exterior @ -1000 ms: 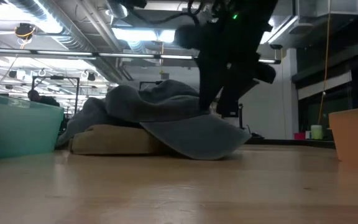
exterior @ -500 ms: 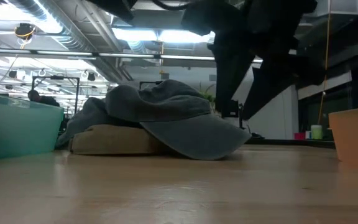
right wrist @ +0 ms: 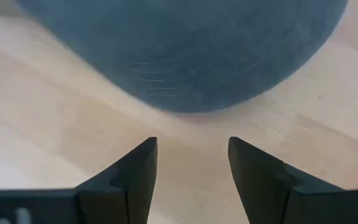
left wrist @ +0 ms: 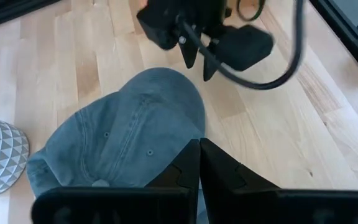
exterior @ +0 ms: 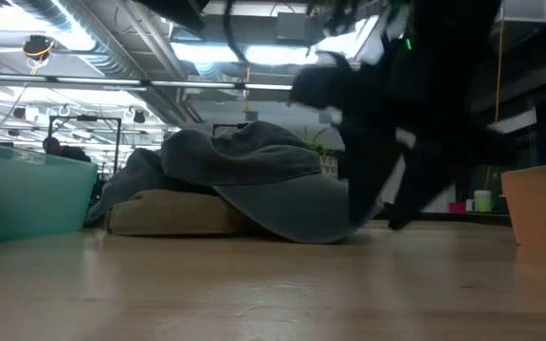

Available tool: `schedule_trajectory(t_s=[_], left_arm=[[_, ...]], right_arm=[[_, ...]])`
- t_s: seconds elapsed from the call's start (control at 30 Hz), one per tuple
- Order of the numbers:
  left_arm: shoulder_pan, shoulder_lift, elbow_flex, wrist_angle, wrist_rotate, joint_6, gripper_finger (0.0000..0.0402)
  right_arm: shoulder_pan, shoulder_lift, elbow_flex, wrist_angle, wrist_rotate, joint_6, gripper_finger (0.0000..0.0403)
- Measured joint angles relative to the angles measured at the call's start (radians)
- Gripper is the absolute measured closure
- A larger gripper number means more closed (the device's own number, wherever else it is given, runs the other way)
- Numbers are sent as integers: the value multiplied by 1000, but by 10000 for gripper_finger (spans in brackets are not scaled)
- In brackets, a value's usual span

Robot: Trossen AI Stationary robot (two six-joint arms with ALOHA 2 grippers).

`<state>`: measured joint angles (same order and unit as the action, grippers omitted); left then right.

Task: Pick & Place hat
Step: Put the blue cap into the orange bin

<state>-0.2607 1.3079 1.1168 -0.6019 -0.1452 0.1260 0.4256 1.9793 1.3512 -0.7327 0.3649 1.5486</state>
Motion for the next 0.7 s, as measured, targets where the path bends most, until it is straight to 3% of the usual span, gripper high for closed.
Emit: schedule_trajectory(t_s=[0.23,0.7], left_arm=[[0,0,0,0,-3,2,398],[0,0,0,7,-3,-9,396]], right_arm=[[-4,-6,-128,182,77,20,206],[-21,5,-135,220,248,-52,206]])
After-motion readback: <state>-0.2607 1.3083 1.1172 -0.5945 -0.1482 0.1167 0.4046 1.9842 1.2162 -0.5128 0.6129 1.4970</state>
